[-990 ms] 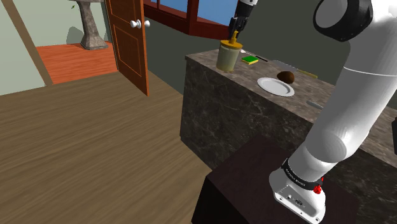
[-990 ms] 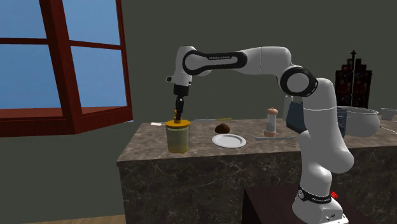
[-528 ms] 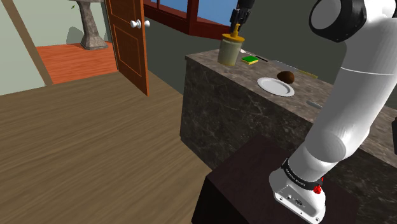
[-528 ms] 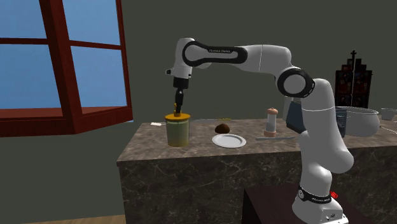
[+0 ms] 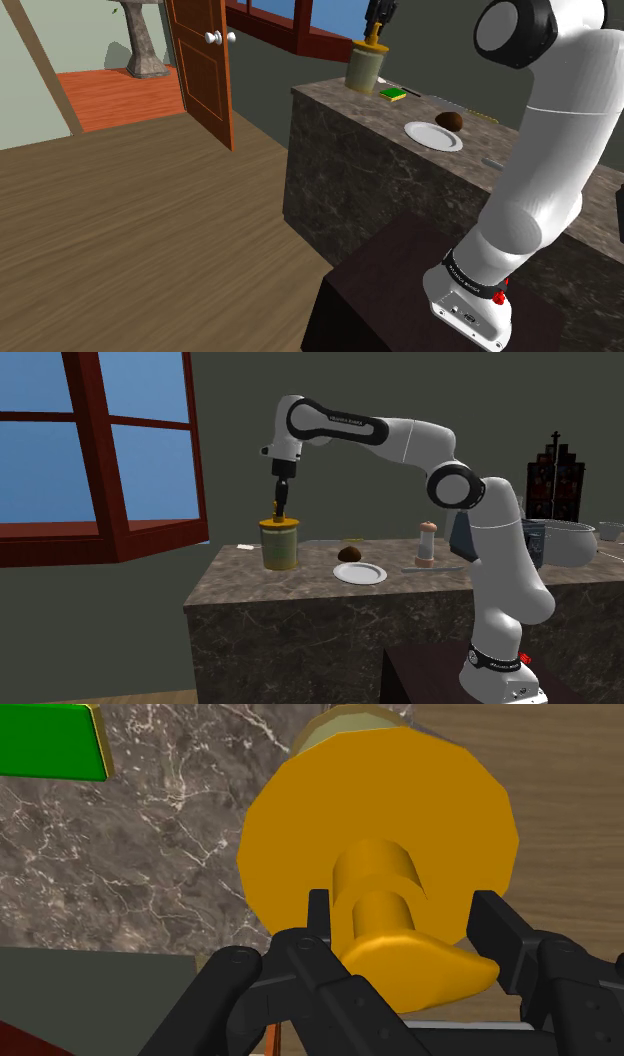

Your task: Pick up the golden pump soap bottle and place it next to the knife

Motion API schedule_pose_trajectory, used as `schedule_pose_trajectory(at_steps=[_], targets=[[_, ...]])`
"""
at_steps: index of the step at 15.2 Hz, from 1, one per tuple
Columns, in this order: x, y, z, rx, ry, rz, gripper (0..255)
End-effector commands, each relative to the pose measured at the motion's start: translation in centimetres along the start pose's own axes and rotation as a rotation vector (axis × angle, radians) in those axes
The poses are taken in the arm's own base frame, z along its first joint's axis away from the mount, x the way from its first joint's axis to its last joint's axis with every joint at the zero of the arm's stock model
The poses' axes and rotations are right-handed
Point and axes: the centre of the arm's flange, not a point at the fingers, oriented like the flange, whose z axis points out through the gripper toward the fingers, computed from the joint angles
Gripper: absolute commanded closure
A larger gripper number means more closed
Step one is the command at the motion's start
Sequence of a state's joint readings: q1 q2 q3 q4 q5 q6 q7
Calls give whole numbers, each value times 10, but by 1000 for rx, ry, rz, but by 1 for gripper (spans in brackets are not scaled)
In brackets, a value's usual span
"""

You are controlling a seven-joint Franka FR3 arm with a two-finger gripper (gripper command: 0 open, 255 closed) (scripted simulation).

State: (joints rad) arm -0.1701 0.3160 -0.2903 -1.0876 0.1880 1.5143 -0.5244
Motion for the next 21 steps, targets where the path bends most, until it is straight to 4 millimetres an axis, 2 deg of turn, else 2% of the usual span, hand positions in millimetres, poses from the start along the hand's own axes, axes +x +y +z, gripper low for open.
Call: schedule_pose_trajectory(at_steps=[1,3,21], targets=[[2,-1,-12,0,0,0,255],[3,-1,-21,0,0,0,255],[-180,146,-53,0,0,0,255]])
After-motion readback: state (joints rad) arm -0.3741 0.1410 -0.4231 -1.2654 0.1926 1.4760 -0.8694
